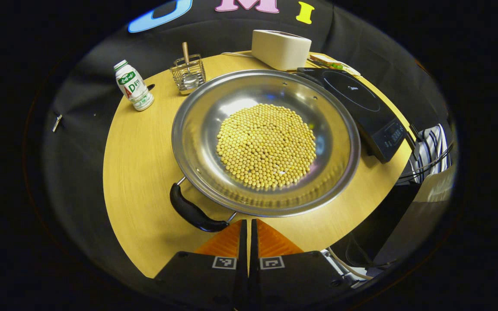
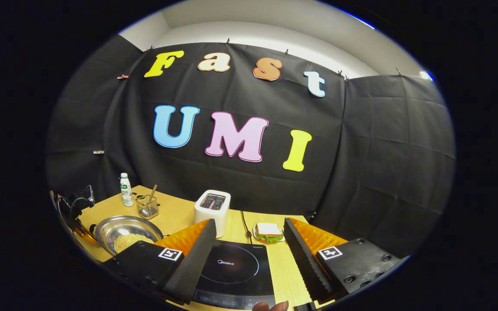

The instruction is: First push the handle of the pot to place it horizontally, then grasp the pot with both hands and set it on the induction cooktop.

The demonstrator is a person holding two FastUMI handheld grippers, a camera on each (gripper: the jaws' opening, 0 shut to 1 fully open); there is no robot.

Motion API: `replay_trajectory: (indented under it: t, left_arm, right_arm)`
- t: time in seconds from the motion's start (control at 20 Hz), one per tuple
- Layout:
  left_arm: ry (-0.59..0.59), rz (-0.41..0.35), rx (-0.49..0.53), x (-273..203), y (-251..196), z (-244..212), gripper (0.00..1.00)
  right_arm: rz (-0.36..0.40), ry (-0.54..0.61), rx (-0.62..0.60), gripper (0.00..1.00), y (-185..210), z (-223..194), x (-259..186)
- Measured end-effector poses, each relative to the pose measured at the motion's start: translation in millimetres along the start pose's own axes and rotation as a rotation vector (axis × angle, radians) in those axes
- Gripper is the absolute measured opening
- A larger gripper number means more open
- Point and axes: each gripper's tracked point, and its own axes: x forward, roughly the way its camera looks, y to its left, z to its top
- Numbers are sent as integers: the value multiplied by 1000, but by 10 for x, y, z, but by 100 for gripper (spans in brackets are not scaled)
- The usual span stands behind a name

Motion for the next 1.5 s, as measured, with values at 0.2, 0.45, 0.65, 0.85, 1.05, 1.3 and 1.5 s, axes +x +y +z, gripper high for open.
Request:
replay_trajectory:
  t: [0.2, 0.45, 0.65, 0.85, 1.05, 1.3, 1.5]
  left_arm:
    - [-13, 26, -18, 68, 299, 124, 5]
    - [1, 68, -18, 182, 679, 202, 5]
    - [2, 82, -25, 275, 896, 278, 5]
    - [7, 99, 2, 337, 1075, 352, 5]
    - [12, 111, 22, 389, 1206, 416, 5]
    - [-9, 131, 15, 374, 1248, 434, 5]
    - [-57, 218, 50, 242, 1318, 394, 5]
  right_arm:
    - [-13, 14, 12, 98, 31, -19, 35]
    - [-33, 34, 10, 98, 31, -68, 97]
    - [-38, 57, 11, 98, 63, -119, 140]
    - [-39, 64, 10, 98, 117, -122, 173]
    - [-38, 75, 6, 98, 159, -153, 160]
    - [-17, 93, 11, 98, 249, -197, 176]
    - [17, 115, 33, 98, 357, -259, 176]
